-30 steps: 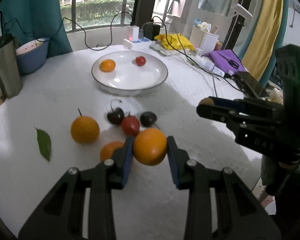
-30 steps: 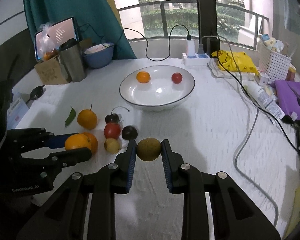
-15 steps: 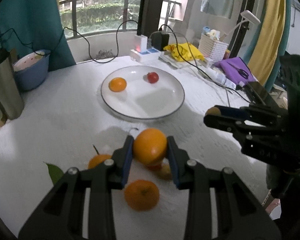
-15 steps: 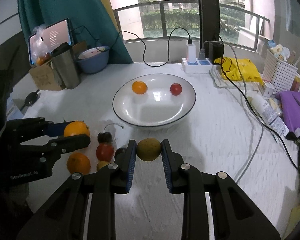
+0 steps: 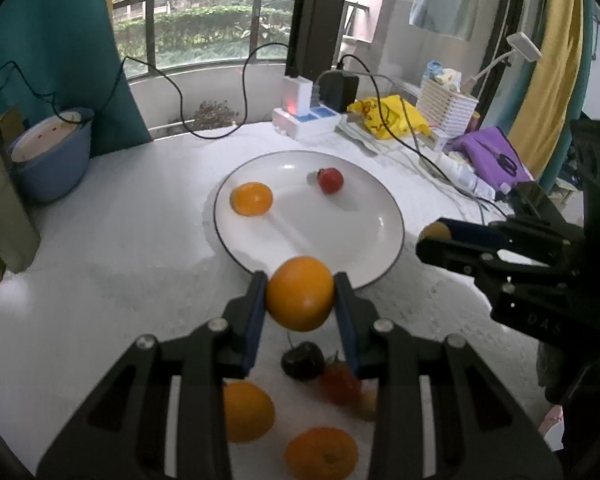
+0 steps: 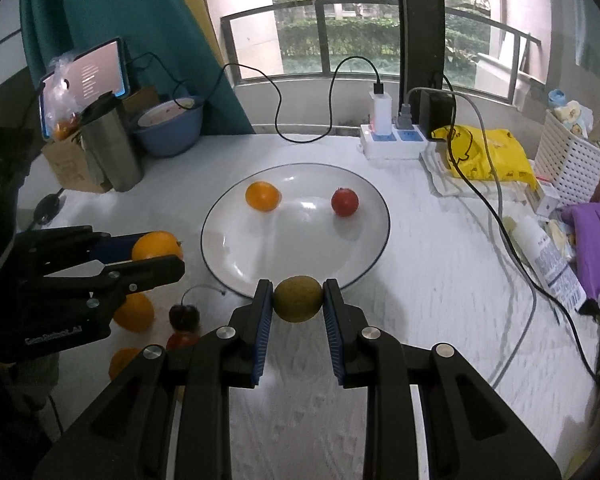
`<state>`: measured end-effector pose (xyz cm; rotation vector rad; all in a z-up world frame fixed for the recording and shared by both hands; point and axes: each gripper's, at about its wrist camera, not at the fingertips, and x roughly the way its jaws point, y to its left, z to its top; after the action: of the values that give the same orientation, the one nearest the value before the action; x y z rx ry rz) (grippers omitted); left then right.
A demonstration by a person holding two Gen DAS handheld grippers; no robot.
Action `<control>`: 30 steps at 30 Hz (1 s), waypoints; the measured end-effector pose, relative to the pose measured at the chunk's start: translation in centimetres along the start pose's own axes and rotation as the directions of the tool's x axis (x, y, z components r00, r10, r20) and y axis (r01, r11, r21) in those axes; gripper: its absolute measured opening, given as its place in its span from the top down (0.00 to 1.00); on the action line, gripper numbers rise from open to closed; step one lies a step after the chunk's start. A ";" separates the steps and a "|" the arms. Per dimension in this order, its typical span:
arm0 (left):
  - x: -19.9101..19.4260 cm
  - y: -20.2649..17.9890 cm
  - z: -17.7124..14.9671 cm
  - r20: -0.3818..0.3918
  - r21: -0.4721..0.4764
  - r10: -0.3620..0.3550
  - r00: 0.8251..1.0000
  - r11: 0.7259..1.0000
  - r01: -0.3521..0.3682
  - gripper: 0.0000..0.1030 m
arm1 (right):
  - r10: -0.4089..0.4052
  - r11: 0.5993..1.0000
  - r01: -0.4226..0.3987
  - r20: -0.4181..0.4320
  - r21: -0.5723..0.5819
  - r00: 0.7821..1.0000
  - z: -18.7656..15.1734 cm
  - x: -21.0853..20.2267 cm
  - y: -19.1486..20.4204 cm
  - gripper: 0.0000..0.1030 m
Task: Organize fruits
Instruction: 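Carry the orange and yellow-green fruit onto the white plate with both tools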
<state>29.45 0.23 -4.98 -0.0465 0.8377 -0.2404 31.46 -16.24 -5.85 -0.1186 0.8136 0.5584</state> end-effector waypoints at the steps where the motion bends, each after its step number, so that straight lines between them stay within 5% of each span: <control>1: 0.2 0.1 0.2 -0.001 0.000 -0.002 1.000 1.000 0.002 0.67 | 0.000 1.000 0.000 0.000 0.000 1.000 0.2 0.2 -0.1 0.73; 13: 3.6 1.5 2.9 -0.013 -0.001 0.033 0.999 0.999 -0.033 0.67 | -0.022 1.000 0.022 -0.021 0.007 1.000 2.3 3.9 -1.8 0.73; 30: 9.0 3.2 5.5 -0.141 0.004 0.084 0.986 0.996 -0.084 0.66 | -0.094 0.995 0.097 -0.094 0.026 0.991 4.5 10.9 -3.4 0.73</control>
<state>39.99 0.97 -8.29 0.0045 0.9782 -0.1646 42.16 -13.05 -10.89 -0.1553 0.9015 0.4527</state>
